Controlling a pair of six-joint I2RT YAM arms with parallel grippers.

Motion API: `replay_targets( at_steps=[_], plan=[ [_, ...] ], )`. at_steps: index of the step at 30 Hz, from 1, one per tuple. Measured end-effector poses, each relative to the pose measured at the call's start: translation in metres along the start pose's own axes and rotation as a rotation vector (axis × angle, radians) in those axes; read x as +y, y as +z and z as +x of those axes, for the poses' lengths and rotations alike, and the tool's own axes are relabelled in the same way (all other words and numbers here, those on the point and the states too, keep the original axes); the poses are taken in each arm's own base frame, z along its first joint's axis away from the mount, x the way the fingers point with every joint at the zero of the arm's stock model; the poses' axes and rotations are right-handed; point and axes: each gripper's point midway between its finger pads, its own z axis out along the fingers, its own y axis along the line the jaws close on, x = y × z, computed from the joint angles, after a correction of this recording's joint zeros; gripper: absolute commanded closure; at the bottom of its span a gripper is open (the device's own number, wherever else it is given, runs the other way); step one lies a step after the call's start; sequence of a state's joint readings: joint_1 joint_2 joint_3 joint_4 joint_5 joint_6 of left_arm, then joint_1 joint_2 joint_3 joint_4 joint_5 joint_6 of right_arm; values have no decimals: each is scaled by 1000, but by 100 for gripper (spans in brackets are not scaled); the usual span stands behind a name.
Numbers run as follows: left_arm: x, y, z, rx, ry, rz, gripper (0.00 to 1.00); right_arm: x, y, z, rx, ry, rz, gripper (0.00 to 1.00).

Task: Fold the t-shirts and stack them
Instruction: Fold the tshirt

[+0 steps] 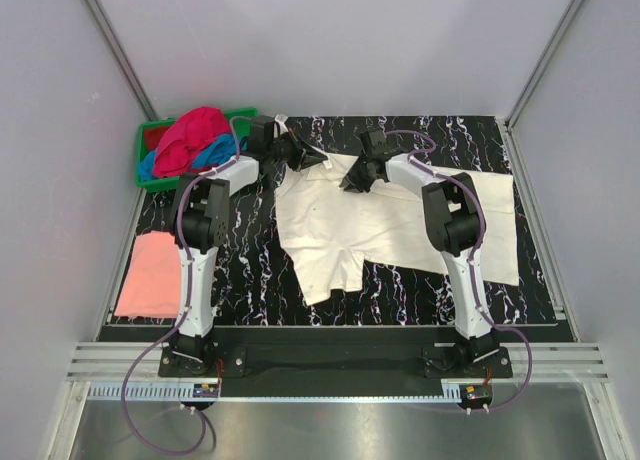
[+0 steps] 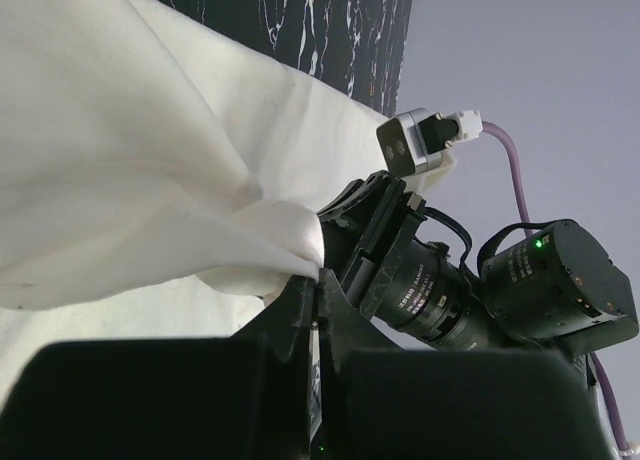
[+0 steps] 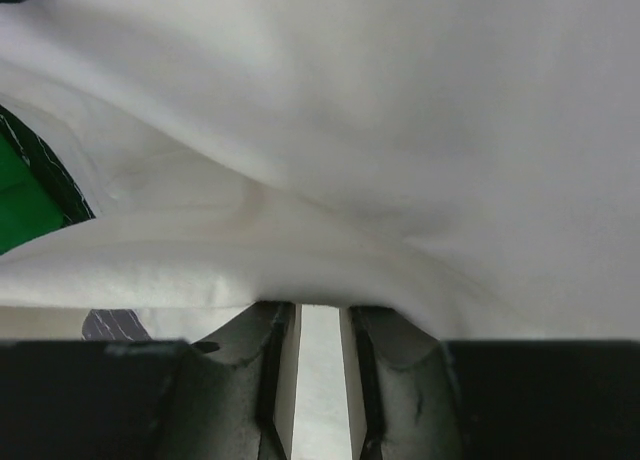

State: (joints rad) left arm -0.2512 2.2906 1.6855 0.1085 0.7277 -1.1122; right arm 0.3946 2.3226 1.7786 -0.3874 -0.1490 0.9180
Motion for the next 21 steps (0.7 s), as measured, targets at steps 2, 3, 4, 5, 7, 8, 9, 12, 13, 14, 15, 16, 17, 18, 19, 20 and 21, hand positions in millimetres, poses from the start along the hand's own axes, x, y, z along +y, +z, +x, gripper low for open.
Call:
replay_targets(
  at_steps=[2, 3, 4, 5, 7, 8, 9, 12, 13, 14, 15, 16, 17, 18, 19, 20, 21],
  plan=[
    [0, 0, 0, 1, 0, 1, 100, 1, 1, -1, 0, 6, 5, 70],
    [0, -1, -1, 1, -1, 1, 100, 2, 2, -2, 0, 11, 7, 70],
    [0, -1, -1, 0, 0, 2, 100, 3, 2, -3, -3, 15, 9, 70],
    [0, -1, -1, -1, 1, 3, 100, 3, 3, -4, -3, 19, 12, 73],
    [-1, -1, -2, -3, 2, 7, 100, 3, 4, -4, -1, 25, 18, 87],
    [-2, -1, -2, -3, 2, 9, 100, 2, 5, -4, -1, 29, 22, 91],
    [-2, -1, -2, -4, 4, 10, 100, 1, 5, -3, 2, 33, 27, 98],
    [-1, -1, -3, -5, 1, 9, 100, 0, 4, -2, 8, 30, 28, 100],
    [0, -2, -2, -3, 1, 3, 100, 0, 4, -1, 13, 24, 28, 100],
    [2, -2, -1, 0, 0, -3, 100, 0, 4, 0, 18, 18, 25, 100],
    [5, -2, 0, 5, -1, -14, 100, 0, 3, 1, 28, 1, 21, 100],
    [9, -3, 1, 11, -4, -30, 100, 0, 1, 3, 37, -20, 17, 100],
    [13, -3, 3, 18, -8, -48, 100, -1, -1, 5, 49, -37, 17, 100],
    [18, -4, 5, 25, -13, -65, 100, -2, -4, 7, 59, -50, 15, 100],
    [22, -5, 7, 33, -18, -83, 100, -2, -9, 10, 80, -62, 9, 100],
    [26, -6, 9, 40, -25, -100, 100, -1, -15, 14, 101, -75, 2, 100],
    [30, -7, 11, 46, -27, -114, 100, 0, -22, 17, 122, -87, -6, 100]
  ],
)
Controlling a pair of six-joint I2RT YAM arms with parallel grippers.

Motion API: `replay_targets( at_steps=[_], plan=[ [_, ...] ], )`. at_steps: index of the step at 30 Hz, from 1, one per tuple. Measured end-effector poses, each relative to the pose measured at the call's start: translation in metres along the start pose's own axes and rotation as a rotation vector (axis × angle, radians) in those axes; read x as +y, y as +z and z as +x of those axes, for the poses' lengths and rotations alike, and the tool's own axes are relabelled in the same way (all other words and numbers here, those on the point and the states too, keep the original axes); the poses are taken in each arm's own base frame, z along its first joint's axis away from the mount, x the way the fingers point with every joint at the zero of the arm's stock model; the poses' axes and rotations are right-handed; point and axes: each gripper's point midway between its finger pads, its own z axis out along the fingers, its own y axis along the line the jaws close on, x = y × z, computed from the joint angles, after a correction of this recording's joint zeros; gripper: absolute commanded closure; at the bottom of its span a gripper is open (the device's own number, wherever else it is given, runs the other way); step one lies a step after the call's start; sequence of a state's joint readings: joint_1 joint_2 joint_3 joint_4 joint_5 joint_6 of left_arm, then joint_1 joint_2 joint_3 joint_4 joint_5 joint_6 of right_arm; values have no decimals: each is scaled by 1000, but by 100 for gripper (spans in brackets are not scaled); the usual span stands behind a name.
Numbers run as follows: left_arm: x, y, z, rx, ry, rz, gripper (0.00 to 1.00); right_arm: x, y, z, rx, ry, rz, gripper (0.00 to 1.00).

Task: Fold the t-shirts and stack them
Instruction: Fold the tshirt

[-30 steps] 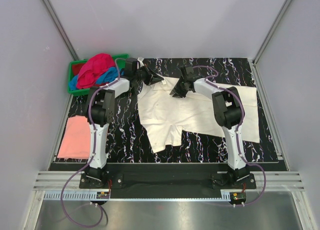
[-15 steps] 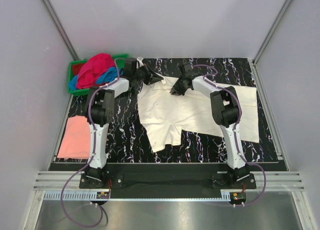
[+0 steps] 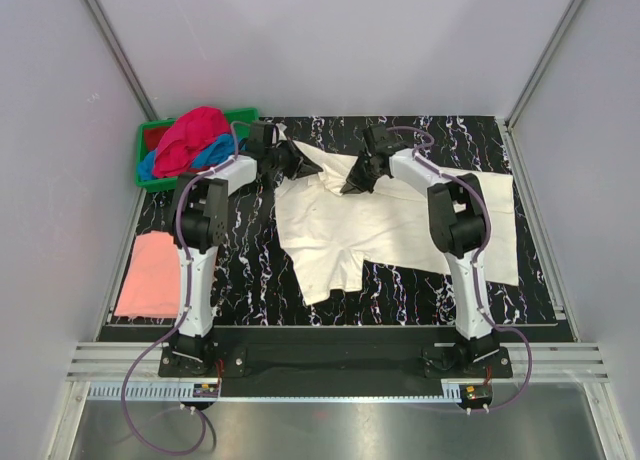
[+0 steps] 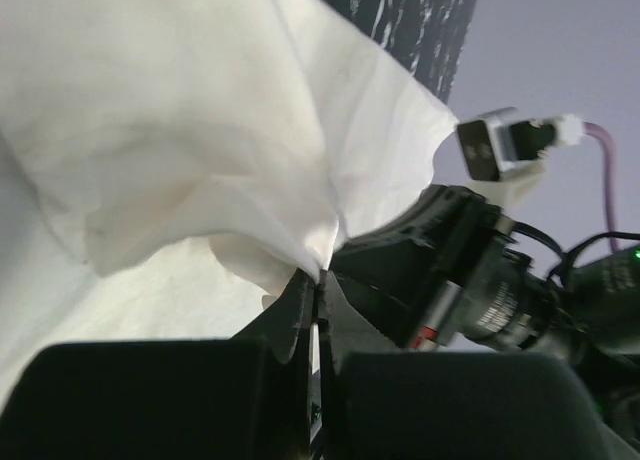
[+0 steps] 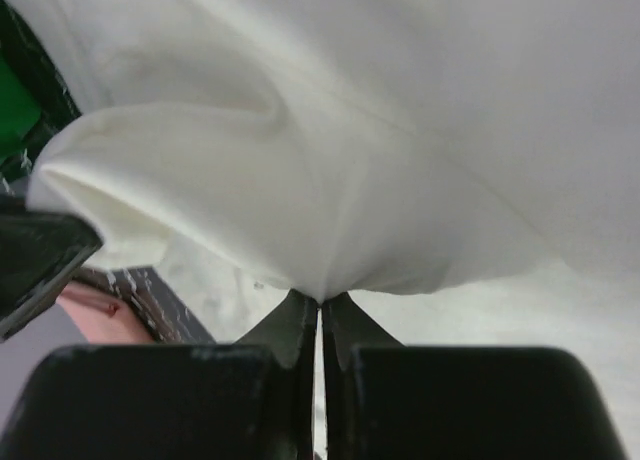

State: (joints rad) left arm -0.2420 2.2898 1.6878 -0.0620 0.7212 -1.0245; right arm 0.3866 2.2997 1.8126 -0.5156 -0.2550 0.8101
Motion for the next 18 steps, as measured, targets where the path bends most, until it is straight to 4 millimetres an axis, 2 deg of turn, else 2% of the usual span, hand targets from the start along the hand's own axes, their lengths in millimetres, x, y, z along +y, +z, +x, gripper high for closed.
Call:
replay_targets(
  at_steps=[7, 14, 18],
  plan=[
    [15, -15, 17, 31, -11, -100, 100, 4, -38, 12, 109, -64, -69, 100],
    [17, -39, 39, 57, 2, -157, 100, -11, -51, 22, 223, -73, -96, 100],
    [25, -49, 53, 78, -14, -188, 100, -19, -48, 26, 269, -74, -114, 100]
  ],
)
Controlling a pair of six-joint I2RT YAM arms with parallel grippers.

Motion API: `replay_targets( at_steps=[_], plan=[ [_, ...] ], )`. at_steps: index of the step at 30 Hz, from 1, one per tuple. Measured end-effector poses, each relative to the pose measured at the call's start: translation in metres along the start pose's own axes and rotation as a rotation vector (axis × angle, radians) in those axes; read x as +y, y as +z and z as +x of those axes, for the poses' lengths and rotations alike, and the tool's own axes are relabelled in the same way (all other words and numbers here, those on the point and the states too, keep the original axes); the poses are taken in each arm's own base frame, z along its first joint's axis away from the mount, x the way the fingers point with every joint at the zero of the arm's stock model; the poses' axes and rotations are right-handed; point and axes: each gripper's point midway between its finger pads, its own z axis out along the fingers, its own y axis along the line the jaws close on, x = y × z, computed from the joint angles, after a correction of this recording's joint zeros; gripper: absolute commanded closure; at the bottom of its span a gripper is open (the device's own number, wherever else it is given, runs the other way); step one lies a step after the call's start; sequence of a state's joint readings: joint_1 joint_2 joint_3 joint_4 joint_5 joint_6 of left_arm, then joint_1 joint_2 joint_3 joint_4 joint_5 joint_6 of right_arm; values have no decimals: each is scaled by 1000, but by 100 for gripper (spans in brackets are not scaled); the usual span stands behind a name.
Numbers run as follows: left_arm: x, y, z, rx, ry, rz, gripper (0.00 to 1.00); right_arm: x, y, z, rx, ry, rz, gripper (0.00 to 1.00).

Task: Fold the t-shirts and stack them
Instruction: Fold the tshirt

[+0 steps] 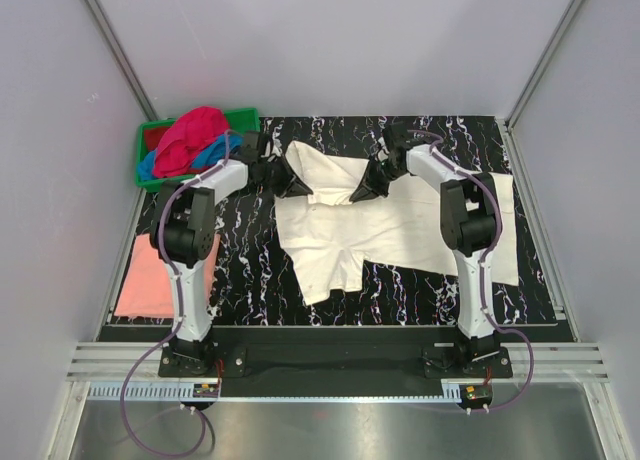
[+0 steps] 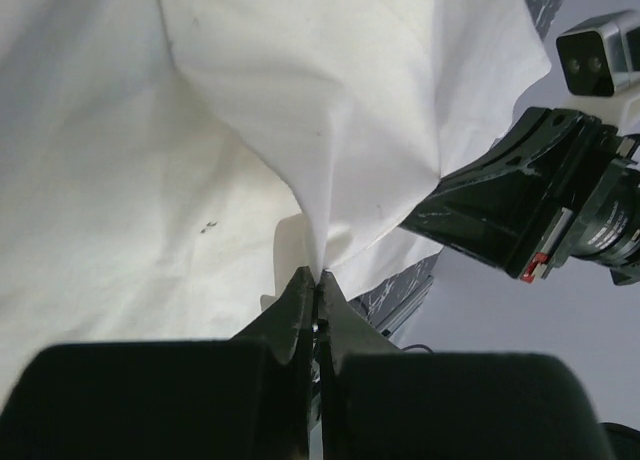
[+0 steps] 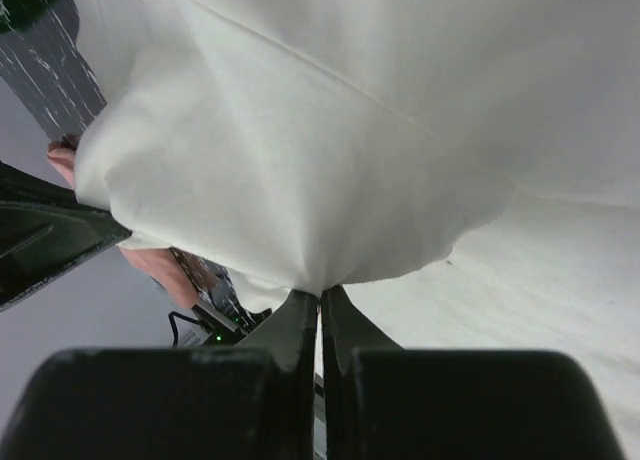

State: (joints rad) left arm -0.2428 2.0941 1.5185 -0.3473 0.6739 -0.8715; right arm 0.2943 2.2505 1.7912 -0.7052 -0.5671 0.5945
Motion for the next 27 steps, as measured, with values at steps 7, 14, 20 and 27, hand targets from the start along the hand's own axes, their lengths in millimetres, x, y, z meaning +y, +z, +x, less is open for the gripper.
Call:
replay_targets(
  at_steps=[7, 14, 20, 27],
  plan=[
    [32, -7, 33, 56, -67, -80, 100, -17, 21, 13, 95, 11, 1, 100],
    [42, -7, 46, 70, -85, -129, 100, -19, 23, 16, 123, 2, -2, 99],
    [35, -16, 45, 37, -67, -139, 100, -14, 21, 11, 118, -24, -9, 99],
    [39, -18, 48, 30, -73, -173, 100, -14, 21, 12, 124, -28, -13, 99]
  ],
)
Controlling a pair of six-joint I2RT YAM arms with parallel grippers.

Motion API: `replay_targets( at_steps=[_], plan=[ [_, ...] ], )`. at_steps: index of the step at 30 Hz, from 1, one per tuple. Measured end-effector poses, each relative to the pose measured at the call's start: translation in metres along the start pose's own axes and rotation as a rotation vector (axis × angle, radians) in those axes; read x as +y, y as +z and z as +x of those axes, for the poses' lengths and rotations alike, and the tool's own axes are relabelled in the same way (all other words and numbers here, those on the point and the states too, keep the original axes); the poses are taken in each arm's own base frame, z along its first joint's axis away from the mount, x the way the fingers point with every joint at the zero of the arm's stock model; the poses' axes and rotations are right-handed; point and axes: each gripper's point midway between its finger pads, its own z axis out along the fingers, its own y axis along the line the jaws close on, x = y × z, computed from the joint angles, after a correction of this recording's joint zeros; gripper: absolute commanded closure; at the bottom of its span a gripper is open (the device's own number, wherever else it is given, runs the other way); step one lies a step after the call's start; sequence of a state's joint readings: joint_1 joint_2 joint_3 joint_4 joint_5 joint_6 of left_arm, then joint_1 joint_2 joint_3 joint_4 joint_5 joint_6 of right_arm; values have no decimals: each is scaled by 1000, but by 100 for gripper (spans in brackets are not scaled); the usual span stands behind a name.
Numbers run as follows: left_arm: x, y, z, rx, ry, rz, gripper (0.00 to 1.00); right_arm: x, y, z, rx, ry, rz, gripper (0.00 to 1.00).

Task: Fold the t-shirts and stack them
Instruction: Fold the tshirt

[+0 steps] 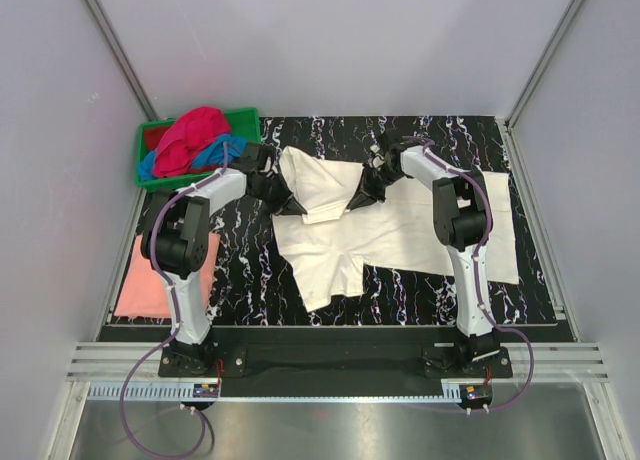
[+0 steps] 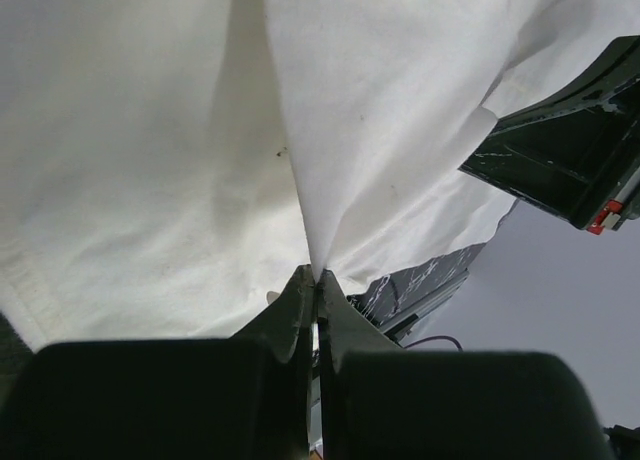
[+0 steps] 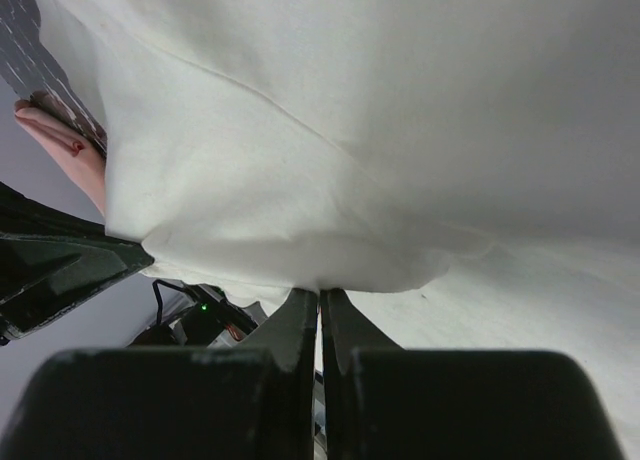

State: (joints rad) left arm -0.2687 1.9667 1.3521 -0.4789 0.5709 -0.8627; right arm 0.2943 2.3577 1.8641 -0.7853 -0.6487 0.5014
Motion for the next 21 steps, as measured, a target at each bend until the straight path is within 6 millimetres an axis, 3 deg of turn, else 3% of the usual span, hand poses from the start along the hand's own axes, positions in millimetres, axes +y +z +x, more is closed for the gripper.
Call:
replay_targets(
  at_steps=[5, 10, 21],
  plan=[
    [5, -2, 0, -23, 15, -74, 100, 1, 0, 0, 2, 0, -4, 99],
    [-16, -14, -9, -112, 96, -147, 100, 1, 0, 1, 4, 0, -5, 99],
    [-10, -17, 10, -161, 83, -277, 100, 0, 3, 4, 19, 7, -6, 99]
  ],
)
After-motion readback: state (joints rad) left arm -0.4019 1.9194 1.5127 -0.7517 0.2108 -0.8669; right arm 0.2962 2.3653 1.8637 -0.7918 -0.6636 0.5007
